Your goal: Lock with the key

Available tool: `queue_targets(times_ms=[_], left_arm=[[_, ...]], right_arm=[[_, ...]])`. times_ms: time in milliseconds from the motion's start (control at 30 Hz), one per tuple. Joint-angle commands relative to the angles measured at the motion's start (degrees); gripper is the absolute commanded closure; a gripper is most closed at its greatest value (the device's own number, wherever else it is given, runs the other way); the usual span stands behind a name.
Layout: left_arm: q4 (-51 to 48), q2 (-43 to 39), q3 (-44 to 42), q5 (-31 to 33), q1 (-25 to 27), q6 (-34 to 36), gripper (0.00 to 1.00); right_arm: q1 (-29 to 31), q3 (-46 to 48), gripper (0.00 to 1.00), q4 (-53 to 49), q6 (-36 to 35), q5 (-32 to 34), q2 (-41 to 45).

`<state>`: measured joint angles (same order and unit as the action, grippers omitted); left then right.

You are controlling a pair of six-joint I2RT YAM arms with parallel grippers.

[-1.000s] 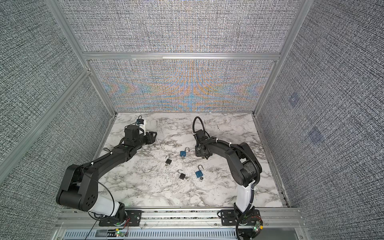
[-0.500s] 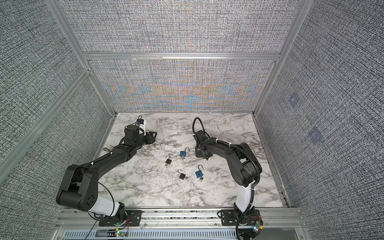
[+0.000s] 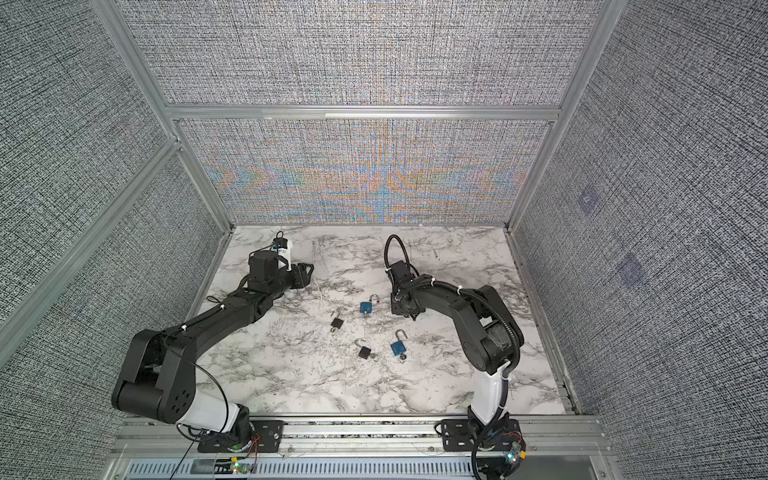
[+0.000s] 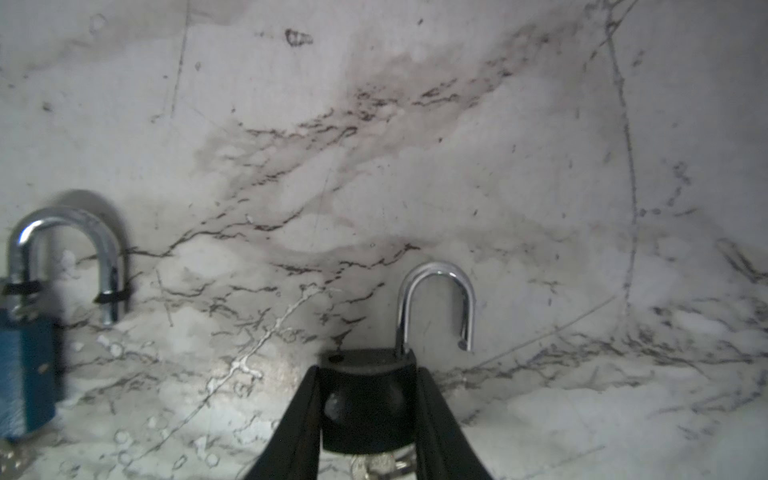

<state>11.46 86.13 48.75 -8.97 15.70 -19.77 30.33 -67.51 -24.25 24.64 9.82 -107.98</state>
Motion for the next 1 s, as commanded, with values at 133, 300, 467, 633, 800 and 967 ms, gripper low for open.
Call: queue_targets(times_ms=[133,300,467,633,800,967], left_arm=[[-4.05,0.70,2.77,0.55,0.46,0.44,0.47],[-6.46,2.10,5.05,-0.55,1.71,0.74,0.50],[-8.55,4.04,7.72,-4.45,2.79,-0.17,0.53],[-9.62,6.03,10.13,-11.15,4.35,-2.46,0.56],[-10.68,8.52,13.49,-17.30,6.60,-5.00,0.59],[-5.49,10.43,14.02,-23.05,9.03,-9.50,0.60]], right_arm=[[0.12,-0.51,0.71,-1.11,-0.63,0.72,1.85],[0.23,-1.05,0.71,-1.50,-1.12,0.63,3.45],[0.76,-1.38,0.71,-1.85,-1.83,-0.11,6.03],[1.81,-1.89,0.71,-2.84,-3.00,-0.60,8.91],[3.17,-2.08,0.71,-3.86,-3.62,-1.42,12.50],[4.77,-2.19,0.71,-5.42,-3.59,-2.35,15.30]])
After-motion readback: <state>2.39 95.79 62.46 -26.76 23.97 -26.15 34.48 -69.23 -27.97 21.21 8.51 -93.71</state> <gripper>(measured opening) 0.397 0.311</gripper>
